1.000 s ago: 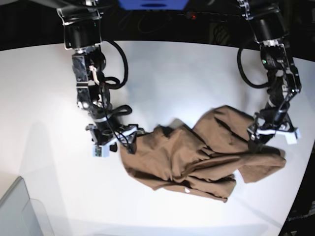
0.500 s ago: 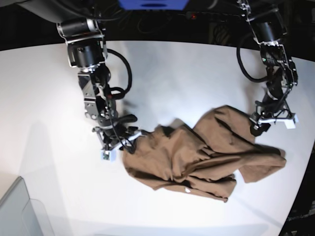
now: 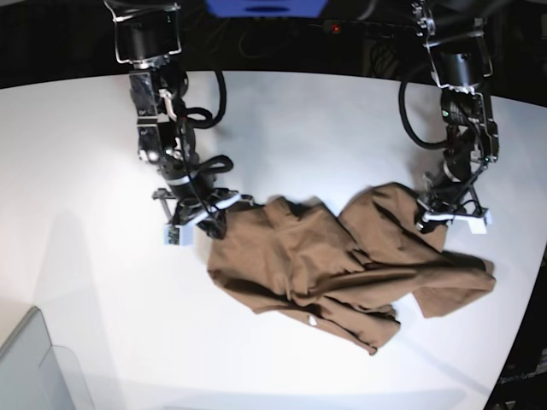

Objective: Layout the t-shirt on the table in an organized manner, then fold the t-shirt properly

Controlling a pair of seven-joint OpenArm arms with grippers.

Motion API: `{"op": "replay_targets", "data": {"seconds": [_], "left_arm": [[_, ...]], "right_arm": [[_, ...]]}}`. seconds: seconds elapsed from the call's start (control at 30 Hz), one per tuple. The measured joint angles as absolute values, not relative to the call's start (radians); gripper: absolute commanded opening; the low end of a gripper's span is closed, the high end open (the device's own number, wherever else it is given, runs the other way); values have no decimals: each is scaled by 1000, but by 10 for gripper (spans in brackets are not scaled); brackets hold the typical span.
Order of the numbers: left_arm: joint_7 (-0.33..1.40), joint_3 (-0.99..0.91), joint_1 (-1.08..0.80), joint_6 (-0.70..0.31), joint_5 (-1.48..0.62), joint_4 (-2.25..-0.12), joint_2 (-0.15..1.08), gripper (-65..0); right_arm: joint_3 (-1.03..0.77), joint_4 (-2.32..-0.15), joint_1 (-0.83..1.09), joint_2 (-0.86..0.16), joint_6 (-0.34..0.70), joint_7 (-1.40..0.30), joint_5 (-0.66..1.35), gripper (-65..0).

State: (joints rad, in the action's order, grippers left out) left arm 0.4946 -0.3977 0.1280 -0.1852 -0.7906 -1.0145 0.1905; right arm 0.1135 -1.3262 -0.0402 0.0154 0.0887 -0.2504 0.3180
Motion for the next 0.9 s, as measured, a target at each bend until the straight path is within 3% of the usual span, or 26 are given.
{"op": "replay_targets", "data": {"seconds": [0.07, 0.2, 0.53, 0.7, 0.9], "left_arm": [[513, -400, 117, -176, -788, -1043, 185, -629], [693, -419, -2, -152, -841, -1251, 178, -649], [999, -825, -97, -164, -1037, -1767, 183, -648], [1002, -863, -23, -167, -1060, -1840, 186, -648], [1000, -789, 138, -165, -1045, -1738, 241, -648]], "right_arm": [[112, -1360, -24, 16, 89, -251, 319, -650], [70, -1460, 34, -2, 93, -278, 319, -650], [-127, -1918, 159, -12, 91, -423, 318, -650], [-144, -2009, 175, -8, 97, -418, 321, -650], [-140, -2000, 111, -9, 97, -424, 319, -650]]}}
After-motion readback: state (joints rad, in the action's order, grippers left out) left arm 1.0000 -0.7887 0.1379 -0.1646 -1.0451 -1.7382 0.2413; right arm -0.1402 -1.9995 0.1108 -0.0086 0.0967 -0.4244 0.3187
